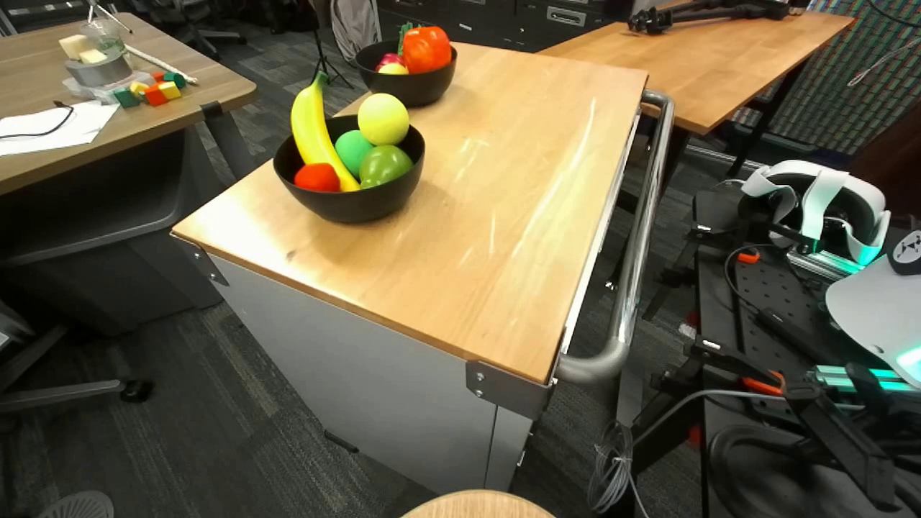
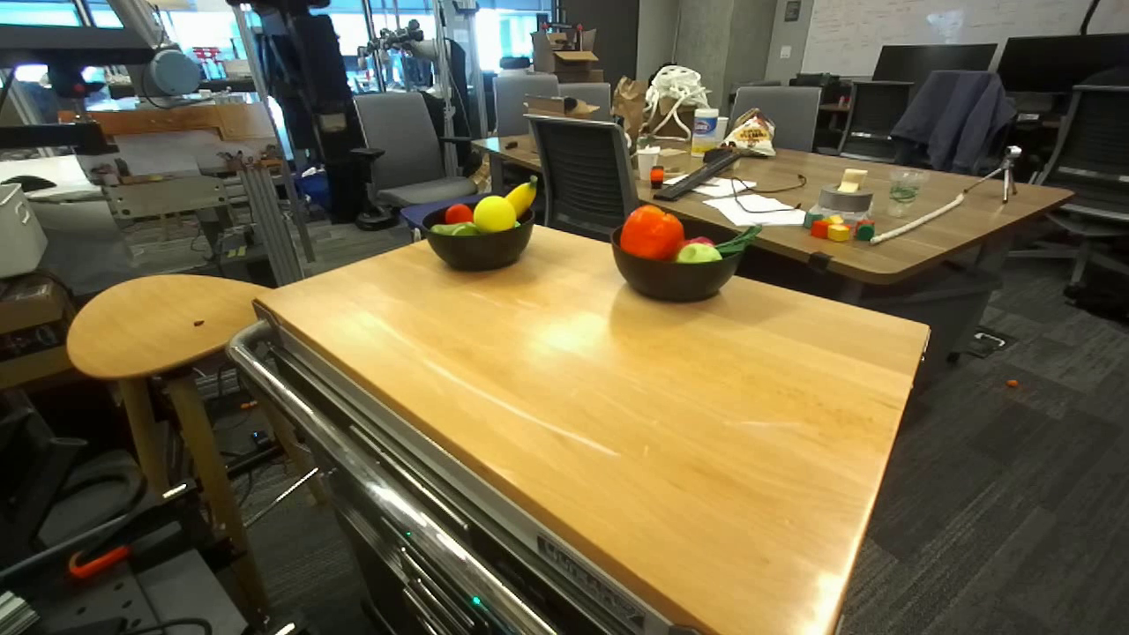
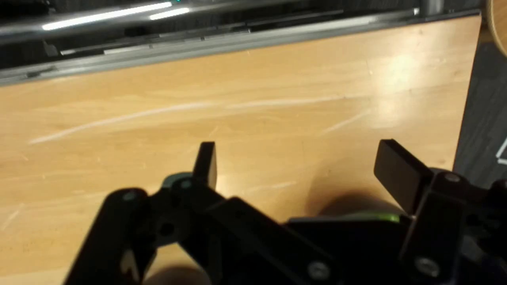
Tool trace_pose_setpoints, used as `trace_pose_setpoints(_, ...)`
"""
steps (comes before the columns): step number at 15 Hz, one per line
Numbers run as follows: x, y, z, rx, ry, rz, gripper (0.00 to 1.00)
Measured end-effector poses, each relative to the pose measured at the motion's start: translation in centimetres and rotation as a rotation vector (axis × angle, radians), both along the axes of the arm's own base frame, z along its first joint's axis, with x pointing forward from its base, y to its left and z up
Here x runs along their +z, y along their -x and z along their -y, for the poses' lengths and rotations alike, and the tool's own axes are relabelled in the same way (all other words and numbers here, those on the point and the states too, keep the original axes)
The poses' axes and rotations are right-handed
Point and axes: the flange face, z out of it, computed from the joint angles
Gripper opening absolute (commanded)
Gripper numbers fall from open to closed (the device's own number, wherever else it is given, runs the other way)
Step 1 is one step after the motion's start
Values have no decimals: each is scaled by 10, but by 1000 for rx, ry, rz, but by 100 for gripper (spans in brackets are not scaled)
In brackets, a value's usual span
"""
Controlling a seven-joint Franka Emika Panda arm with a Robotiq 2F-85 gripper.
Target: Take the fruit and vegetable toys out of the black bowls and put them on the counter
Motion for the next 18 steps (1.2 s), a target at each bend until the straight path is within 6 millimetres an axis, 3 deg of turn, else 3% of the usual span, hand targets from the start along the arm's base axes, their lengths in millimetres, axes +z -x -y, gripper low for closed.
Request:
trace_pose_setpoints(4, 2, -35, 1, -4, -38, 227, 100)
trace_pose_setpoints(6, -4, -49, 4, -14, -49, 245, 100)
trace_pose_setpoints(12, -15, -55, 4, -13, -50, 256, 100)
trace_pose_setpoints(18, -51, -78, -5, -33, -64, 222, 100)
